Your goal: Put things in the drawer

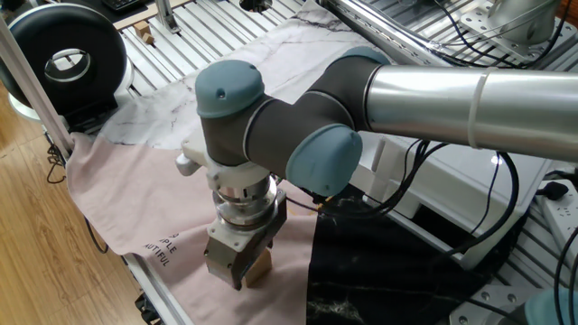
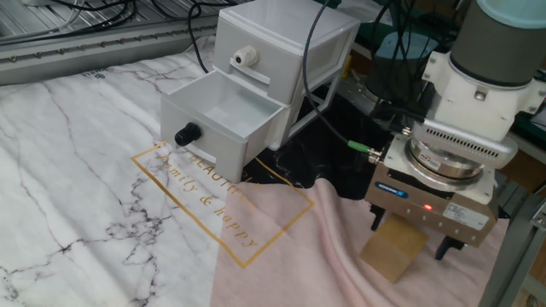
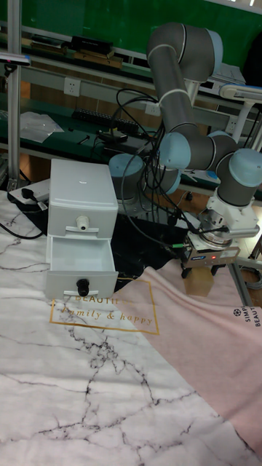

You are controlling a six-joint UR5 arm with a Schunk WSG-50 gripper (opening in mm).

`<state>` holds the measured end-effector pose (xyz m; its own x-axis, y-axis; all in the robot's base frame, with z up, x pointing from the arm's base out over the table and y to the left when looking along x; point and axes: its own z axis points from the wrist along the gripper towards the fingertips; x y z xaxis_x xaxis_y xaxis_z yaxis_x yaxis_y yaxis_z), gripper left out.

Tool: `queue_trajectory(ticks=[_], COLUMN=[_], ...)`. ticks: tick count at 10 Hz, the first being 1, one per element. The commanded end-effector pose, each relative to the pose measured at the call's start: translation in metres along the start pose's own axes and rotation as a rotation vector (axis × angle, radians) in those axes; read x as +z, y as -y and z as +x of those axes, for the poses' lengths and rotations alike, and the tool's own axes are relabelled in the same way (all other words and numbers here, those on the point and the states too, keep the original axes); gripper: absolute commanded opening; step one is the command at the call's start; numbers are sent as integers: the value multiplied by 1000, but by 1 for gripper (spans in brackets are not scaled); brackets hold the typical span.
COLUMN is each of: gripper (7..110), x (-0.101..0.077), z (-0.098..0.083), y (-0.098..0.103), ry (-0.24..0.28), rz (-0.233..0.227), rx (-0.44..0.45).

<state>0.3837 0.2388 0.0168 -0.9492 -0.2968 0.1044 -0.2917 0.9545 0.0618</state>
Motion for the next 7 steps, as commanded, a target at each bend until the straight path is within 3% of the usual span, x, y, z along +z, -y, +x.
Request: queue_trajectory(ticks=[1, 3, 5, 6, 7], gripper=[7, 7, 7, 7, 7], x=[-7, -2, 2, 2, 1], z=[-9, -21, -30, -22, -6], y=[4, -1, 11, 13, 21], ry=[15, 36, 58, 30, -28], rz=[26, -1, 18, 15, 39], rx=[-10, -10, 12, 55, 158])
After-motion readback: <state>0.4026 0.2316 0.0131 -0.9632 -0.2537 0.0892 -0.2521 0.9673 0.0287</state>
